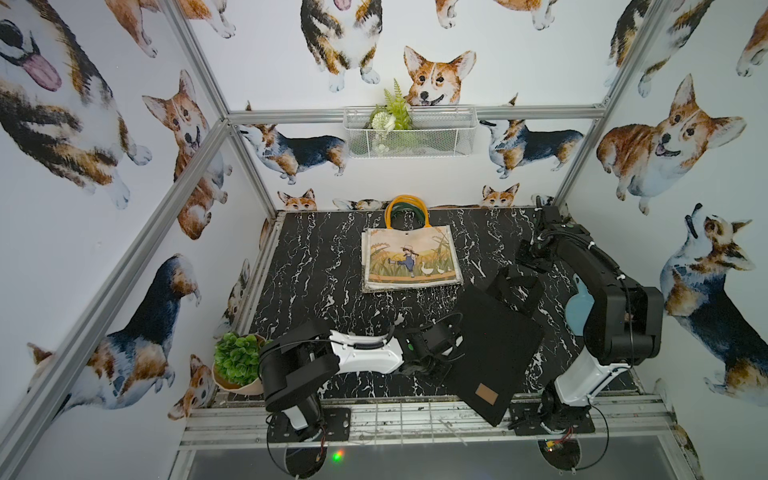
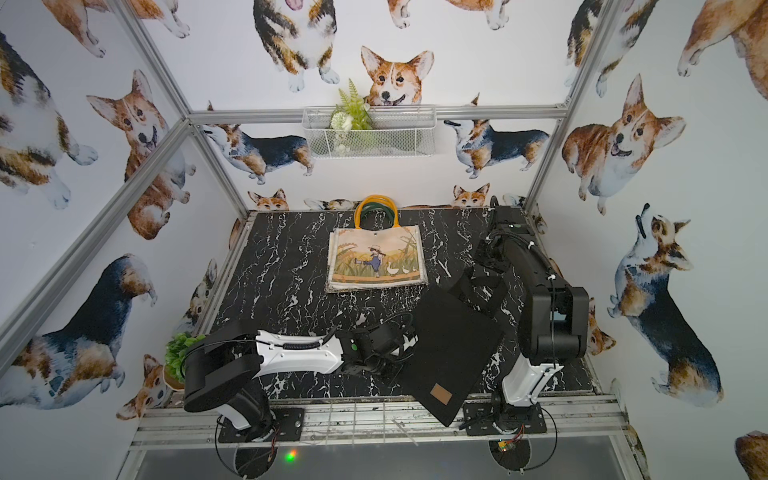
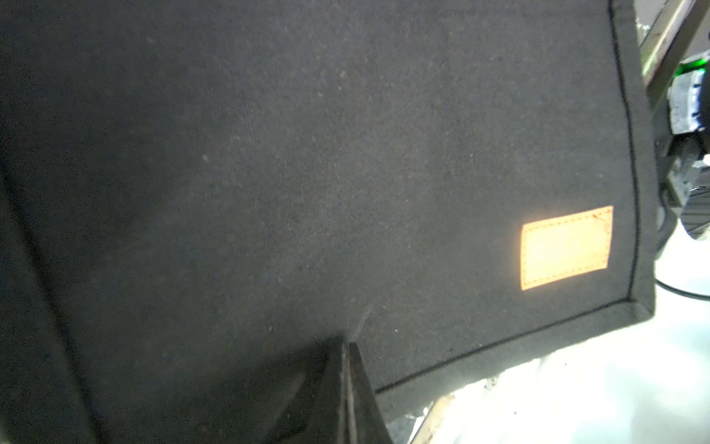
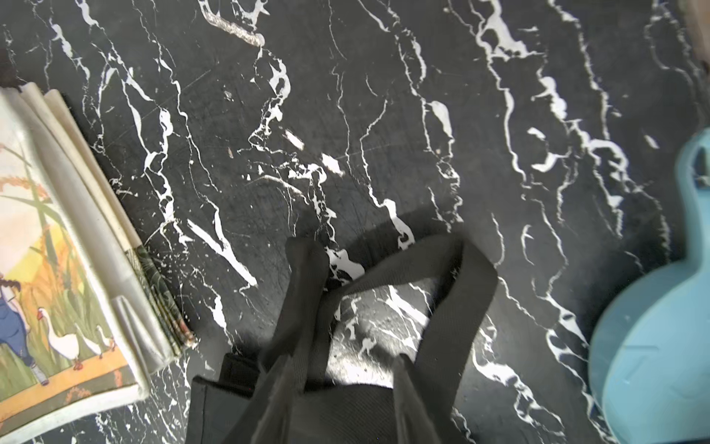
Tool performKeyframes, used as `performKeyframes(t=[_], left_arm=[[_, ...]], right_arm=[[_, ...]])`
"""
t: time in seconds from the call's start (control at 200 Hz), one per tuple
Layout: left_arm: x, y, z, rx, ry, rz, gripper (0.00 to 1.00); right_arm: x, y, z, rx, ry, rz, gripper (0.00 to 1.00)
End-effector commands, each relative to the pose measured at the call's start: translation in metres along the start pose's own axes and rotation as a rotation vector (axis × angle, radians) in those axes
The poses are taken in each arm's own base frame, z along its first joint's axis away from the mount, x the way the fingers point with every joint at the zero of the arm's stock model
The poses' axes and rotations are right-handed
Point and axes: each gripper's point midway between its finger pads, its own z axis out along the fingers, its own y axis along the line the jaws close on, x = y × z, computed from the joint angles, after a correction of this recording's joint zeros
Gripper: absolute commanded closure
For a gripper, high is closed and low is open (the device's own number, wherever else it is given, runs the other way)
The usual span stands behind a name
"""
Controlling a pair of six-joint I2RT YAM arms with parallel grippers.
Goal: Put away the canvas bag
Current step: Adjust the canvas bag at the center of the board.
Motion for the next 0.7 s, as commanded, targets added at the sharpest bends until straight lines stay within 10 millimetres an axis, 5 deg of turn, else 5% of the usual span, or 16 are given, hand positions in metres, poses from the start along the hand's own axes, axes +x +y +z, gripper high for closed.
performKeyframes(t=[0.0,0.17,0.311,0.456,0.697], left_arm=[[0.016,0.009,0.0,-0.032,0.064,-0.006,1.0],[0.015,0.006,0.002,-0.017,0.064,-0.005,1.0],[0.013,0.005,0.004,-0.014,0.067,-0.007,1.0],[0.012,0.005,0.001,-0.019,0.064,-0.009,1.0],[0.013,0.006,0.001,-0.026,0.075,-0.012,1.0]], right_arm=[[0.018,0.0,-0.013,-0.048,-0.009,0.023,0.52],[0.078,0.038,-0.005,-0.148,0.067,-0.13,0.65],[0.115,0.063,0.024,-0.152,0.146,-0.177,0.72],[0.117,0.079,0.048,-0.081,0.138,-0.185,0.7],[0.092,0.096,0.064,0.043,0.036,-0.194,0.73]])
